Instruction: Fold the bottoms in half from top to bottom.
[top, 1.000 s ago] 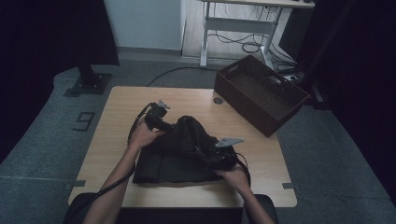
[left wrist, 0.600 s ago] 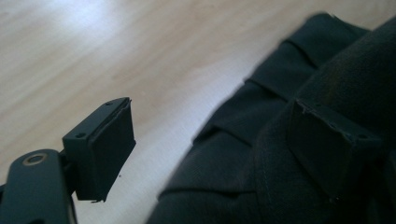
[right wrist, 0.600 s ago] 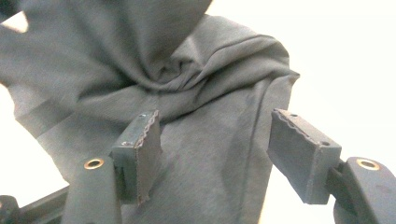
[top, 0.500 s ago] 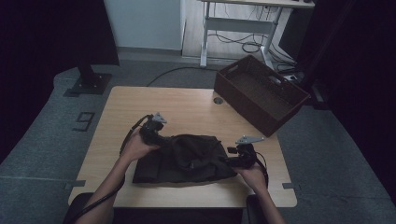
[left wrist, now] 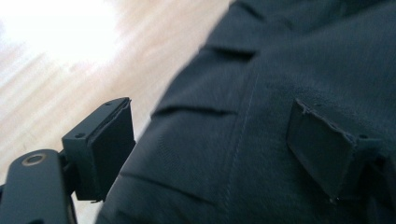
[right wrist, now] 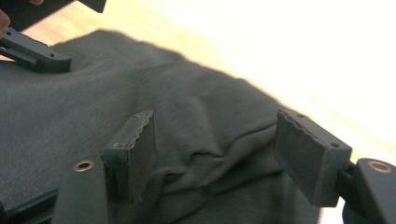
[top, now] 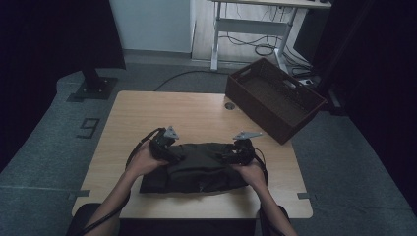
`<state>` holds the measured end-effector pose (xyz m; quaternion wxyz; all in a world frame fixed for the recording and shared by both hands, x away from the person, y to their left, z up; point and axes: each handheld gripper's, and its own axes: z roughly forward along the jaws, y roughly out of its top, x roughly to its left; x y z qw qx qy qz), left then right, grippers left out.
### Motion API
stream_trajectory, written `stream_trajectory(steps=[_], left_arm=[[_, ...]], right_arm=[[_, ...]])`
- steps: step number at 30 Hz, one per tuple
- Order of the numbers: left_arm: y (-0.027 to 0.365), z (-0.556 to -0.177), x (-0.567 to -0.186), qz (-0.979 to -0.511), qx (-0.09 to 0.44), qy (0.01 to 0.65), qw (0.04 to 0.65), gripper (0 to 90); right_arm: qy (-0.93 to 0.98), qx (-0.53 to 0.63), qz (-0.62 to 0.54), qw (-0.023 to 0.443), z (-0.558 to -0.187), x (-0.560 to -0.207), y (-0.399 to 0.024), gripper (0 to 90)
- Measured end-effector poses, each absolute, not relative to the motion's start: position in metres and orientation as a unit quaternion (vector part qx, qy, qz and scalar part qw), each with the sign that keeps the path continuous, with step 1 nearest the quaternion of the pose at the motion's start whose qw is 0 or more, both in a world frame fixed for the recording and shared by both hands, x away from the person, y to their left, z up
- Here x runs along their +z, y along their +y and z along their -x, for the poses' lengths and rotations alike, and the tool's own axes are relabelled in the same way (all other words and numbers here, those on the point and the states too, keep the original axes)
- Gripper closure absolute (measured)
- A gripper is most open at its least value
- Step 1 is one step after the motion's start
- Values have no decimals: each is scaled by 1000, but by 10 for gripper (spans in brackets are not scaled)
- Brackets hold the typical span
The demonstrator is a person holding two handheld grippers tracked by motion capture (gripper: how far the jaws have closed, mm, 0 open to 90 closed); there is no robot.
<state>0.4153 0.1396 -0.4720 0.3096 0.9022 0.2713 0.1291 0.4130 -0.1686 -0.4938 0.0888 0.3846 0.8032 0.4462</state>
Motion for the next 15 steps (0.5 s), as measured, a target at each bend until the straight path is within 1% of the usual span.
stream_trajectory(steps=[5,9,13,15], left_arm=[[147,-395,-489,-902,150,277,294,150],[156,-384,-504,-892,156,297,303,150],[165,-372,-504,-882,163,308,318,152],[170,-369,-504,-879,164,314,318,152]], right_arm=[[829,415,-364,88,-402,-510,-156,299],[833,408,-365,83,-396,-521,-155,298],[827,414,-367,93,-388,-515,-163,299],[823,420,-369,96,-382,-511,-171,338]])
